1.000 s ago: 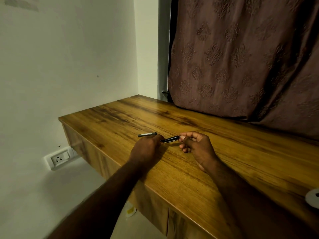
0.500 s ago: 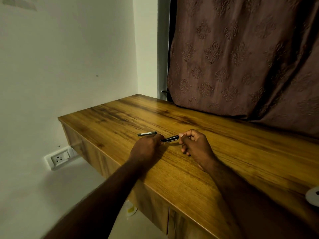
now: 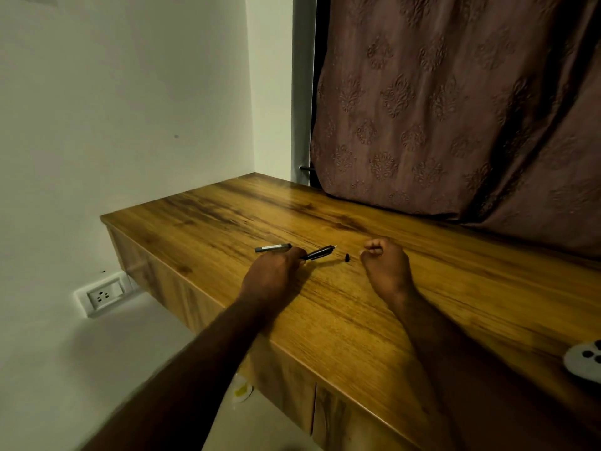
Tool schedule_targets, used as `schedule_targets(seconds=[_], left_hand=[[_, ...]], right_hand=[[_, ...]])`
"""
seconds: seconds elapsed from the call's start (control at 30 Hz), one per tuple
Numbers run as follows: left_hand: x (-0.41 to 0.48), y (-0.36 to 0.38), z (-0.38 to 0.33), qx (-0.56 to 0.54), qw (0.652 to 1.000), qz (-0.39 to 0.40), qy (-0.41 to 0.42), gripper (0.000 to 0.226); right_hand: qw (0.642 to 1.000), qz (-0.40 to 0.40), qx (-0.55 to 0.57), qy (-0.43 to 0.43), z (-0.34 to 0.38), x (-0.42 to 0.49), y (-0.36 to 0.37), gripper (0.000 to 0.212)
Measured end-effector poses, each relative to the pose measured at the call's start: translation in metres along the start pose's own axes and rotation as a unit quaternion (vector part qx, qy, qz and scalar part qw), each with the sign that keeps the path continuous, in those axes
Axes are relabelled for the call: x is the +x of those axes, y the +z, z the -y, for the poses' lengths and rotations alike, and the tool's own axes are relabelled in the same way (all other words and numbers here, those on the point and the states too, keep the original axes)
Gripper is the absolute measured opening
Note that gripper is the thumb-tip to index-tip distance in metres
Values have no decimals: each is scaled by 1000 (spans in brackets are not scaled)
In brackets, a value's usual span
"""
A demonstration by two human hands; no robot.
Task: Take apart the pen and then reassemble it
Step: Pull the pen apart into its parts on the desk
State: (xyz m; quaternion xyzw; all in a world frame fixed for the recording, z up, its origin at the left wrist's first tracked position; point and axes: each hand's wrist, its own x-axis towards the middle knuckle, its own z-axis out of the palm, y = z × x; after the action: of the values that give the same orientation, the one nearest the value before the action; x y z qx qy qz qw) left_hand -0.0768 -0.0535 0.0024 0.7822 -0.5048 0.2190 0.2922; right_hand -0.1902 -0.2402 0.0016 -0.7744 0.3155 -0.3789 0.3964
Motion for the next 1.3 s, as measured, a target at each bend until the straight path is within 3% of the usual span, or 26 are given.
schedule_targets(seconds=[0.07,0.13,0.2,0.33,0.4,0.5,0.6,0.73,0.83,1.3], left_hand=[[0,0,1,-7,1000,4,10,24],[1,1,4,-10,1000,13,9,26],[0,1,5,-16,1000,26,0,31],[1,0,4,-49,998,43,-22,75],[1,0,4,-52,998,41,-23,74],[1,0,2,-60,998,33,-17,73],[2,-2,-2,-69,997,24,-22,92],[3,-5,-3,-55,998,23,-23,88],[4,-4,-2,-31,999,24,-26,78],[4,-7,-4,-27,999,30,-34,98]], right_hand=[[996,61,-48,-32,-1,1,7,29],[990,90,-92,-63,0,2,11,37],[975,112,-169,-96,1,3,15,34],[963,103,-228,-96,5,3,20,22],[973,89,-197,-78,5,2,17,20],[994,88,-31,-49,8,1,10,16],[988,113,105,-22,14,-4,4,14],[973,121,197,4,23,-8,8,10],[964,127,234,3,28,-12,14,13],[966,131,221,-10,26,-13,17,15]])
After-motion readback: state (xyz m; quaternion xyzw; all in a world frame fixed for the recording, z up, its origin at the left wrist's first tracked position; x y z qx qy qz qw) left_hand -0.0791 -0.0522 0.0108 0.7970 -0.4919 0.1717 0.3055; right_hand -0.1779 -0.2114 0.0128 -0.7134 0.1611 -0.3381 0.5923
